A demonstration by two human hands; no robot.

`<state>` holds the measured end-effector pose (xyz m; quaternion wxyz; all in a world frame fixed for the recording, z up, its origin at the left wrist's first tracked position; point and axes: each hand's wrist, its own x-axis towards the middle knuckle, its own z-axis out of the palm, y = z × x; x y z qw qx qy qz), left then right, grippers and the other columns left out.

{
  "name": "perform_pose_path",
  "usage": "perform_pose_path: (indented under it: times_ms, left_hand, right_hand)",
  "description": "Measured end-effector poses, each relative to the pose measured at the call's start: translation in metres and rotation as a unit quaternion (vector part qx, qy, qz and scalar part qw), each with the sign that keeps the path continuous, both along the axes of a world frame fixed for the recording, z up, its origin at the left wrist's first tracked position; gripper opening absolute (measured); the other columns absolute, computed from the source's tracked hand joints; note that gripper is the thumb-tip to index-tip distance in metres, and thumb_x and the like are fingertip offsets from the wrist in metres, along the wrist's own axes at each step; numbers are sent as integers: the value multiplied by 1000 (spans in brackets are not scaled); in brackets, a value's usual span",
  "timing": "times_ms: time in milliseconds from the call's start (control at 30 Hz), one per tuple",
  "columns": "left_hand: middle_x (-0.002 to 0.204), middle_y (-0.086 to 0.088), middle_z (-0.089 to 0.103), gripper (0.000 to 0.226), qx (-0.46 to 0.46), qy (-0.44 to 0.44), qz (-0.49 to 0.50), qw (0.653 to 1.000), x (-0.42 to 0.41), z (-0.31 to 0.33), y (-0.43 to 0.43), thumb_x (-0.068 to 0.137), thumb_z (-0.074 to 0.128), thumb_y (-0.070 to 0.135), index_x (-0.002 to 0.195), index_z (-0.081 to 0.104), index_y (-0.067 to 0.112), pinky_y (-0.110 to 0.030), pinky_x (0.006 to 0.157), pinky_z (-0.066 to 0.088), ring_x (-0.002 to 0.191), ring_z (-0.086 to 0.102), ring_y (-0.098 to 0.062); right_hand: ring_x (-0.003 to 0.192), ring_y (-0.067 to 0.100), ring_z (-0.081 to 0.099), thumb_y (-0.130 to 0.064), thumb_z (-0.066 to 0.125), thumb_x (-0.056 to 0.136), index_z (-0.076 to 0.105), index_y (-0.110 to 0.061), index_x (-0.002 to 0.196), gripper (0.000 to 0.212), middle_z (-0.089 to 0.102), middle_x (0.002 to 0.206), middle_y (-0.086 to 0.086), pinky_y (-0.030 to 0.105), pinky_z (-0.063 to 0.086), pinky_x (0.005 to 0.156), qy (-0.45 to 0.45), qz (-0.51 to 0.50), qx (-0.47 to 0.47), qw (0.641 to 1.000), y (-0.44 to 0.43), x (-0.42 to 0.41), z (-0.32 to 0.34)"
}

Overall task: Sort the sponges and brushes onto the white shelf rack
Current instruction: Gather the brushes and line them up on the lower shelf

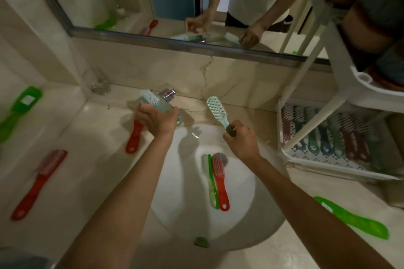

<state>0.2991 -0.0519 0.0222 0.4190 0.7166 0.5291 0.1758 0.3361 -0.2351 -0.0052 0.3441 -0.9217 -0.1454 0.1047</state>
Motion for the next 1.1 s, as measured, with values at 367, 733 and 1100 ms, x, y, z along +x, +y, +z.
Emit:
perform_pose_path:
  times_ms: [367,733,1100]
  left_hand:
    - [126,-22,57,52,-42,-65,-9,997,-10,-7,19,79,63,7,125,45,-5,-34,88,47,113,59,-35]
    - [111,-18,58,32,100,-79,-161,979,-69,25,-42,85,43,-3,115,51,0,-37,81,46,102,56,-35]
    - [57,2,44,35,58,21,-426,902,-70,7,-171,79,56,1,57,37,19,-30,56,33,65,45,-22]
  right_hand:
    - [73,15,50,-13,57,87,60,-2,101,18,66,106,14,13,29,48,0,-3,-35,999,-25,-25,10]
    - [79,27,63,-12,60,81,62,-3,92,14,68,92,14,33,52,69,-76,2,-26,997,-79,-38,28]
    - [91,42,60,-15,51,88,55,5,101,24,61,103,28,42,46,71,-124,-163,-84,975,-214,-41,11]
